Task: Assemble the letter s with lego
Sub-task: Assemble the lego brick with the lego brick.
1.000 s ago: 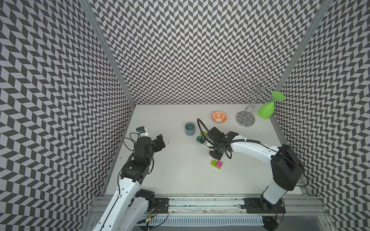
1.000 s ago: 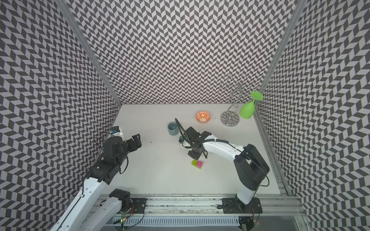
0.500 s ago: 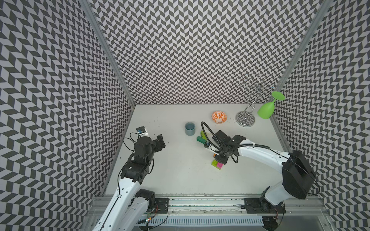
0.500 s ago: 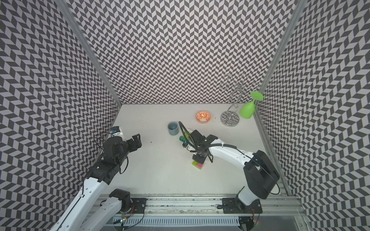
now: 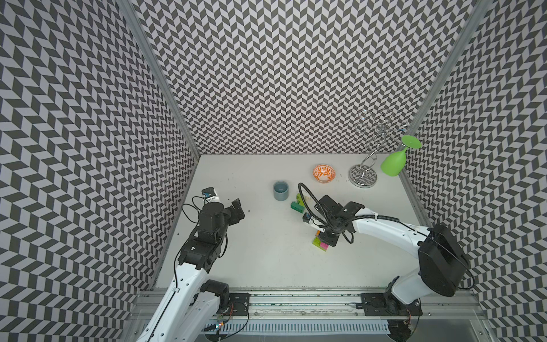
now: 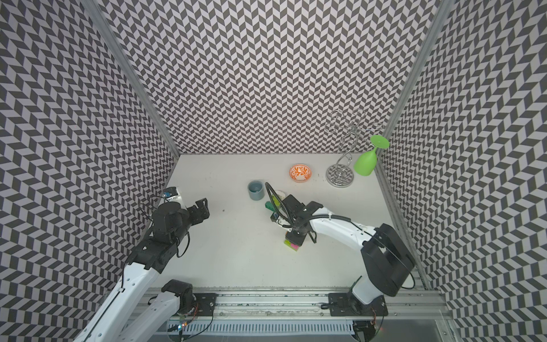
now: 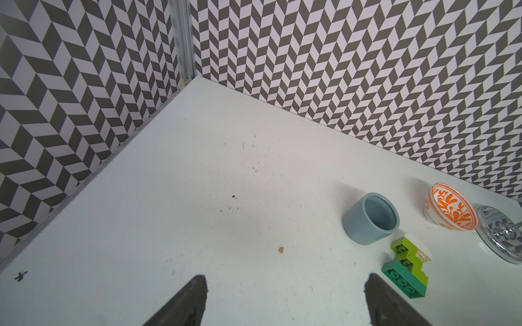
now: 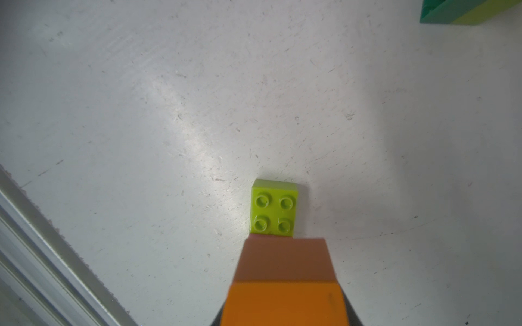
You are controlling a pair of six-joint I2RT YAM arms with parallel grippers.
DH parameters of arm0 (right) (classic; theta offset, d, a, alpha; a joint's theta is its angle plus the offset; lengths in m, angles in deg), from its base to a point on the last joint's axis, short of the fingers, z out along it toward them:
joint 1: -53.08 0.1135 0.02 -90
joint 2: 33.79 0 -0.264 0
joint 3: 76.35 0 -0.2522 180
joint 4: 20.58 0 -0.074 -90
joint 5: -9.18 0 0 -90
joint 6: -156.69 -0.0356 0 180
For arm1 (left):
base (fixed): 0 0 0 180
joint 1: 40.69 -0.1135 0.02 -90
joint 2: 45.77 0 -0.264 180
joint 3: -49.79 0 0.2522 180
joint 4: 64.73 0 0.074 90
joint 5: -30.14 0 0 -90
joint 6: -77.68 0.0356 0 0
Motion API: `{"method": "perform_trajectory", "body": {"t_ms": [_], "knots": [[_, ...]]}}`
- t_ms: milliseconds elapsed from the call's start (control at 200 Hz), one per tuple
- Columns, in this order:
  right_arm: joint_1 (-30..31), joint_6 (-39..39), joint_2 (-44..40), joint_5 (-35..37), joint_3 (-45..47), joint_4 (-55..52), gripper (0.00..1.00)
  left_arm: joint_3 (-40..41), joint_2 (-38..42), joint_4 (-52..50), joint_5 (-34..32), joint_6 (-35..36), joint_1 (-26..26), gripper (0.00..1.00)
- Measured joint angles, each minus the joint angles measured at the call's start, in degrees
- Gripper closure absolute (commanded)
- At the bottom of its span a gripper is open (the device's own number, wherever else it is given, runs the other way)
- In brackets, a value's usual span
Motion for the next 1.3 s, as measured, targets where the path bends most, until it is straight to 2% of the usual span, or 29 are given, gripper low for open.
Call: {"method": "perform_trajectory", "body": {"t_ms": [285,1302], "knots": [[0.0,-0.9,0.4,-2.0,0.8,0.1,1.0,0.0,0.0,0.0,0.0,0.0,0.0,0.11],[0.5,-2.6,2.4,-2.6,0.4,1.0,1.0,0.0,0.1,0.0,-0.5,0.0,0.0,0.11]]}}
